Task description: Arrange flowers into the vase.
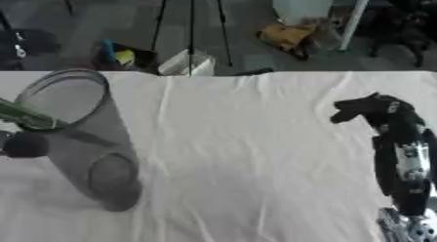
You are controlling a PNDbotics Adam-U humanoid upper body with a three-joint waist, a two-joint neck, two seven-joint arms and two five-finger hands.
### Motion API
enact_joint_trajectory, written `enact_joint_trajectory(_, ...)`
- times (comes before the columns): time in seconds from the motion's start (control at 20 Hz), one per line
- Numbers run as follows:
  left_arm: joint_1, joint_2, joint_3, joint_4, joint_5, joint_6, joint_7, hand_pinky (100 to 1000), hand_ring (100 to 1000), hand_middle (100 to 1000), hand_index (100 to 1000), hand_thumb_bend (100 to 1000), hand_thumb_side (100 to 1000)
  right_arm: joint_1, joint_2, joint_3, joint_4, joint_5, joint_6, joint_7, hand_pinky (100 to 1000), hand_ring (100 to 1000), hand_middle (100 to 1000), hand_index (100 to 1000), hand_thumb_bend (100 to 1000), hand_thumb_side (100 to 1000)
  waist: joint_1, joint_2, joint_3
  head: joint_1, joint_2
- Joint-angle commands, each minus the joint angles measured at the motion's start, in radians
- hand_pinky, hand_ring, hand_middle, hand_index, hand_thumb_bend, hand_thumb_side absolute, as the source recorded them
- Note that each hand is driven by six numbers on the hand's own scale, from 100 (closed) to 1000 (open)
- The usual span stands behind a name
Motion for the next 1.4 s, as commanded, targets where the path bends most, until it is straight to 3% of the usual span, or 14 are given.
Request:
enact_joint_trajectory(0.05,-0.012,0.029,0.028,-0.017,0.013,-0.002,0.023,881,914,977,1000,933,1000,-0.002,-0.01,-0.006,-0.014,0.006,-0.001,0.0,687,523,476,670,100,1000,0.007,-0.002,0.0,-0.001,-0.011)
enact_joint_trajectory(0.35,-0.022,0.023,0.024,-0.019,0.034,-0.009,0.065,882,909,969,1000,921,1000,-0.003,-0.01,-0.005,-0.014,0.007,0.0,0.003,688,523,475,670,100,1000,0.008,-0.002,0.002,-0.001,-0.013)
enact_joint_trajectory(0.6,-0.024,0.029,0.023,-0.018,0.044,-0.029,0.052,901,919,978,1000,966,1000,-0.003,-0.012,-0.004,-0.014,0.007,0.001,0.004,688,523,475,669,100,1000,0.011,-0.002,0.003,-0.004,-0.012)
enact_joint_trajectory(0.85,-0.017,0.036,0.029,-0.014,0.019,-0.042,0.035,907,922,979,1000,927,1000,-0.004,-0.013,-0.004,-0.014,0.005,0.003,0.005,688,523,474,669,100,1000,0.014,-0.003,0.005,-0.006,-0.01)
enact_joint_trajectory(1.4,-0.016,0.032,0.032,-0.013,0.021,-0.037,0.077,898,916,974,1000,952,1000,-0.002,-0.013,-0.004,-0.014,0.004,0.003,0.006,689,523,473,669,100,1000,0.014,-0.006,0.002,-0.003,-0.014)
